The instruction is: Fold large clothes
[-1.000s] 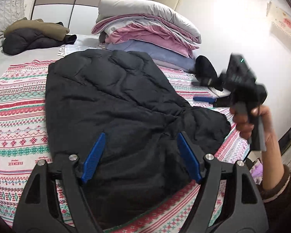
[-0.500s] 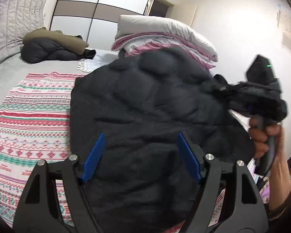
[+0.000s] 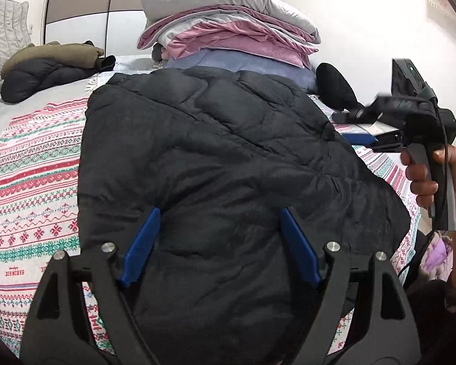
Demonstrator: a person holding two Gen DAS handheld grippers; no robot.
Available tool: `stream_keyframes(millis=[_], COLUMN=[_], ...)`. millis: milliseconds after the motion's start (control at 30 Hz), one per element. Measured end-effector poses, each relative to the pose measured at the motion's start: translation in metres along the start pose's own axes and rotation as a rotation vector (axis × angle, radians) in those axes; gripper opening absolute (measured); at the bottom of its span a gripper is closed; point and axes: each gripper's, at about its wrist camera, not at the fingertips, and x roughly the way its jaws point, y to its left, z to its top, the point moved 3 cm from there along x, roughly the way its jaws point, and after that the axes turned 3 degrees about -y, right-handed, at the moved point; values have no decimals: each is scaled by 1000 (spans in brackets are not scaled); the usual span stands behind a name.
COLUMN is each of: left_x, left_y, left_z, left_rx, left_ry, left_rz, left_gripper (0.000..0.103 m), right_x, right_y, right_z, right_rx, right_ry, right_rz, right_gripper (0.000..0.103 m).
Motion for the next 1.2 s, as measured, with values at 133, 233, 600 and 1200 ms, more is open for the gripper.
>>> stream_keyframes(millis=[133,233,600,1200], left_x=[-1,1,-4,22], left_y=[2,1,1,103], left_z=[0,1,5,6], left_rx=[-12,-8,-50,-534], left_ry=[0,1,-38,219], left_rz=[-4,3,-7,-11], left_gripper=[81,82,85,97], right_x=[3,17,5,33], right_y=[-21,-34,40,-70], right_z=[1,3,24,-10], right_rx=[125,220,-159,275], right_ry=[19,113,-112,176], right_rz=[77,137,198,154], right_gripper=[90,90,15,86])
